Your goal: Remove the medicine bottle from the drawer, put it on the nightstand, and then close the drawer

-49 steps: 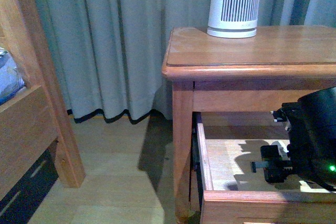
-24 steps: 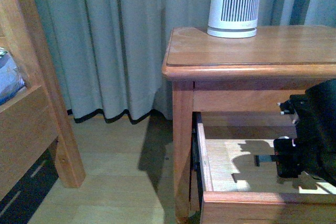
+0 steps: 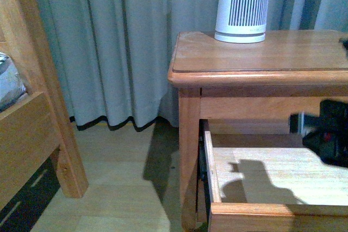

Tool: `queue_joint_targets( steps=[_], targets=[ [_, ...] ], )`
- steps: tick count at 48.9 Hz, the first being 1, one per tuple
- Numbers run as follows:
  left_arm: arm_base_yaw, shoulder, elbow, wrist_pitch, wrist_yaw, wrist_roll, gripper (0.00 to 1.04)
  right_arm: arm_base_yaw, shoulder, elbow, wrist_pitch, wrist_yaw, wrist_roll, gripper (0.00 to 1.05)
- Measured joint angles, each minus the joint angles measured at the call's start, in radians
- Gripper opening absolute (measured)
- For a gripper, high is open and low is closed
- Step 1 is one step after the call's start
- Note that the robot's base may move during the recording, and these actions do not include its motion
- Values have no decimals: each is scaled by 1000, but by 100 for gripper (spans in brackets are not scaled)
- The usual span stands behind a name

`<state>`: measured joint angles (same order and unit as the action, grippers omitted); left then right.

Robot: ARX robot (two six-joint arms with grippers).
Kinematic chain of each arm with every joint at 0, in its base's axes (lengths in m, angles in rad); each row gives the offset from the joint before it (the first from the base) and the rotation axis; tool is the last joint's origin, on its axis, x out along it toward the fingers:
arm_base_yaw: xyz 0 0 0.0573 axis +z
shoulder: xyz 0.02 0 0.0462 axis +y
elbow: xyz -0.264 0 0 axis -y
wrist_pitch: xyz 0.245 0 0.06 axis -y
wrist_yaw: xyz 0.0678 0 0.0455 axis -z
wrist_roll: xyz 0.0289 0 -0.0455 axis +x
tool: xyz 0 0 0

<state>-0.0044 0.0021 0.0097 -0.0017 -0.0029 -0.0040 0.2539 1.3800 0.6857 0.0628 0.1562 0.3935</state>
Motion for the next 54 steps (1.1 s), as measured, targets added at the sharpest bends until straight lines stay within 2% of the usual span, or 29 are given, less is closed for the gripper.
queue_joint_targets(
  steps=[5,11,19,28,36,46,48,54],
  targets=[
    [0,0,0,0,0,0,98,-14,-72,59,-28,-8,-3,29],
    [0,0,0,0,0,0,98,-81,-64,189,-14,-3,-43,29],
    [0,0,0,0,0,0,98,-198,83,426,-8,13,-101,29],
    [0,0,0,0,0,0,98,-291,327,671,-43,36,-158,29],
    [0,0,0,0,0,0,98,-341,517,816,-114,64,-163,29],
    [0,0,0,0,0,0,98,-340,589,845,-142,71,-171,29],
    [0,0,0,0,0,0,98,-336,589,845,-142,73,-177,33],
    [0,0,0,0,0,0,98,-325,588,845,-140,72,-178,53]
  ],
)
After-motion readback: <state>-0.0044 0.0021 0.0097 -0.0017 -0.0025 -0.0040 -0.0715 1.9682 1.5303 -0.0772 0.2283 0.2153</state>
